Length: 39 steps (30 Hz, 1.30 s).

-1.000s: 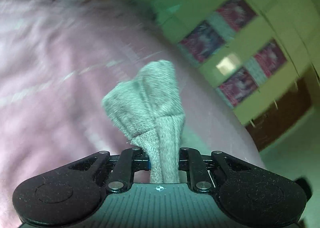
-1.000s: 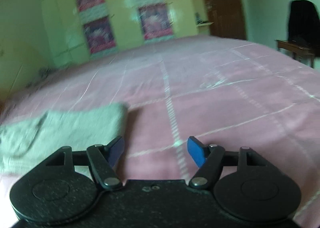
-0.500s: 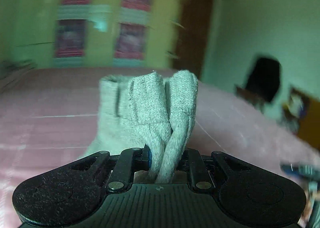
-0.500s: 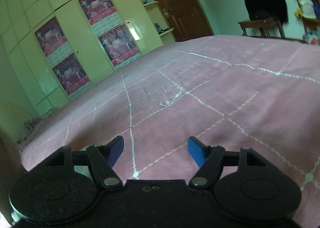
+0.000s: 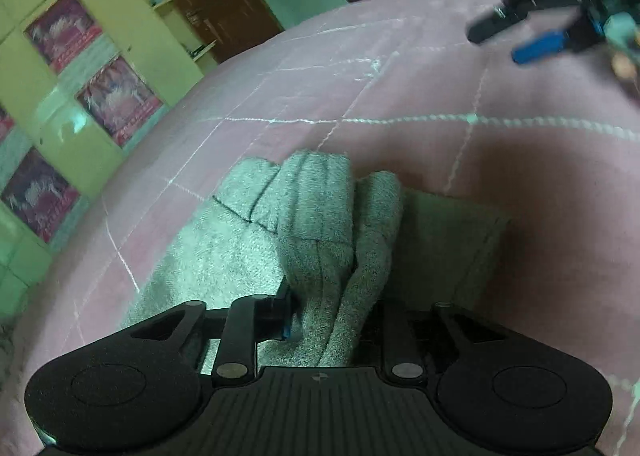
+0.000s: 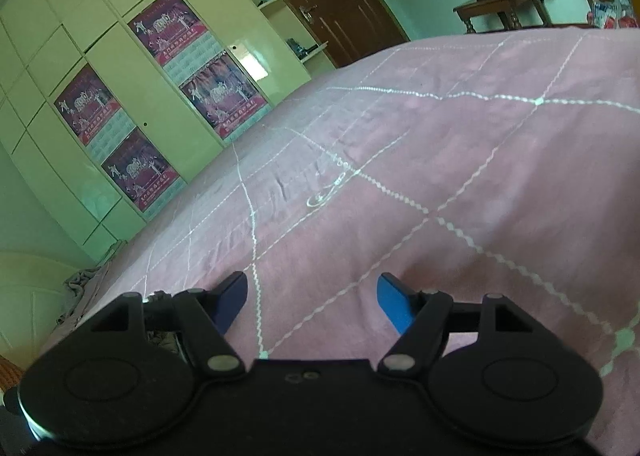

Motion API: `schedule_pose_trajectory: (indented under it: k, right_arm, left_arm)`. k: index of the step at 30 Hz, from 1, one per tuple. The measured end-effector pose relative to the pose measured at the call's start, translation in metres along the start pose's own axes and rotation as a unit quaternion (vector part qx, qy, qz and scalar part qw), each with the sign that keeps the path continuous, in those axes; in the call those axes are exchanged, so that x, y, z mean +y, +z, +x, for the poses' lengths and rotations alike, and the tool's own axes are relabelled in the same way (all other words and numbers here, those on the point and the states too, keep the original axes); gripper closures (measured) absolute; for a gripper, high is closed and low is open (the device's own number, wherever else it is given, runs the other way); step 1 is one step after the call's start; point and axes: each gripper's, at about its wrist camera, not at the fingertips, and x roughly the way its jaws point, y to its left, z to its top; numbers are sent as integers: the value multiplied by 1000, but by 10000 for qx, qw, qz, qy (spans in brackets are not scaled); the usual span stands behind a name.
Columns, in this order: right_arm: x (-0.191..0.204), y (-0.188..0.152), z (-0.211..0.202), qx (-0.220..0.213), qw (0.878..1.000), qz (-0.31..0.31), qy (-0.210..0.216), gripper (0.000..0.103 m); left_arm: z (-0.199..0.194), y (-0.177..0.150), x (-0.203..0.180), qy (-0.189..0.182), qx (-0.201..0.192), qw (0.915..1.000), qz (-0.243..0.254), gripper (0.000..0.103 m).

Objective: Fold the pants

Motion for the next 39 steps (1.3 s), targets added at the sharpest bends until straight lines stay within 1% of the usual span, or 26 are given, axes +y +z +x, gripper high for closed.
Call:
schedule_pose_trajectory:
  k: [1, 2, 3, 4, 5, 7, 8, 11, 12, 14, 15, 17, 20, 23, 24, 25, 27, 28, 30, 31, 34, 35, 36, 37, 38, 39]
  right_arm:
    - [-1, -1, 0, 23, 10000, 16, 4, 31]
    - [-1, -1, 0, 40, 10000, 25, 8, 31]
    - [-2, -1, -1, 40, 10000, 26, 15, 31]
    - [-1, -1, -2, 22, 10000, 21, 18, 31]
    - [-2, -1, -2, 0, 10000, 14, 40, 31]
    - [-1, -1, -4, -45, 10000, 3, 76, 30]
    - [0, -2, -4, -56, 9999, -22, 80, 30]
    - [8, -6, -8, -52, 9997, -218, 118, 30]
    - [12, -7, -10, -44, 9993, -330, 184, 30]
    - [24, -11, -12, 37, 9976, -566, 399, 29]
    - [31, -14, -12, 109, 9964, -679, 490, 28]
    - [45, -22, -9, 353, 9932, -864, 697, 28]
    - [68, -34, -3, 627, 9874, -993, 1062, 28]
    - [93, -44, 3, 959, 9801, -991, 1426, 29]
    - [99, -47, 6, 1109, 9782, -923, 1496, 28]
    - [103, -51, 8, 1231, 9766, -843, 1546, 24]
    - [111, -61, 17, 1457, 9749, -639, 1560, 22]
    - [115, -66, 21, 1569, 9738, -580, 1541, 22]
    - [122, -73, 33, 1771, 9717, -475, 1488, 23]
    - [125, -76, 39, 1821, 9713, -454, 1460, 23]
    - [135, -78, 54, 1880, 9722, -406, 1338, 23]
    - [139, -78, 60, 1918, 9721, -382, 1298, 26]
    - [143, -77, 64, 1929, 9730, -399, 1201, 61]
    - [148, -77, 66, 1954, 9734, -517, 1078, 66]
    - [155, -73, 61, 1843, 9740, -623, 1162, 67]
    - [158, -69, 49, 1620, 9740, -658, 1442, 67]
  left_arm:
    - [-4, -4, 12, -97, -35, 9995, -285, 63]
    - [-8, -9, 26, -212, -102, 9978, -627, 57]
    - [-20, -14, 38, -271, -231, 9943, -1006, 56]
    - [-24, -23, 47, -271, -336, 9909, -1273, 49]
    - [-25, -33, 62, -283, -442, 9862, -1570, 37]
    - [-55, -64, 79, -214, -700, 9743, -2130, 27]
    - [-69, -84, 85, -38, -804, 9683, -2365, 27]
    - [-96, -150, 106, 445, -765, 9508, -2969, 27]
    - [-110, -175, 112, 623, -731, 9426, -3197, 29]
    - [-122, -212, 121, 713, -585, 9306, -3541, 38]
    - [-127, -227, 124, 684, -509, 9268, -3658, 40]
    - [-124, -245, 123, 678, -431, 9262, -3684, 42]
    - [-104, -247, 117, 465, -446, 9261, -3717, 42]
    - [-94, -237, 106, 227, -437, 9338, -3543, 42]
    - [-87, -235, 105, 202, -391, 9370, -3465, 42]
    - [-84, -234, 104, 224, -355, 9393, -3405, 42]
    - [-77, -239, 106, 340, -307, 9412, -3348, 42]
    - [-77, -241, 107, 346, -340, 9394, -3393, 42]
    - [-74, -248, 108, 309, -440, 9321, -3583, 42]
    - [-77, -249, 109, 290, -458, 9308, -3614, 42]
    - [-77, -248, 106, 335, -404, 9339, -3537, 42]
    - [-76, -249, 105, 333, -400, 9318, -3592, 42]
    - [-76, -251, 106, 328, -414, 9288, -3667, 42]
    - [-79, -252, 108, 308, -431, 9237, -3794, 42]
    - [-80, -254, 109, 275, -459, 9185, -3917, 42]
    - [-81, -257, 111, 237, -506, 9120, -4064, 42]
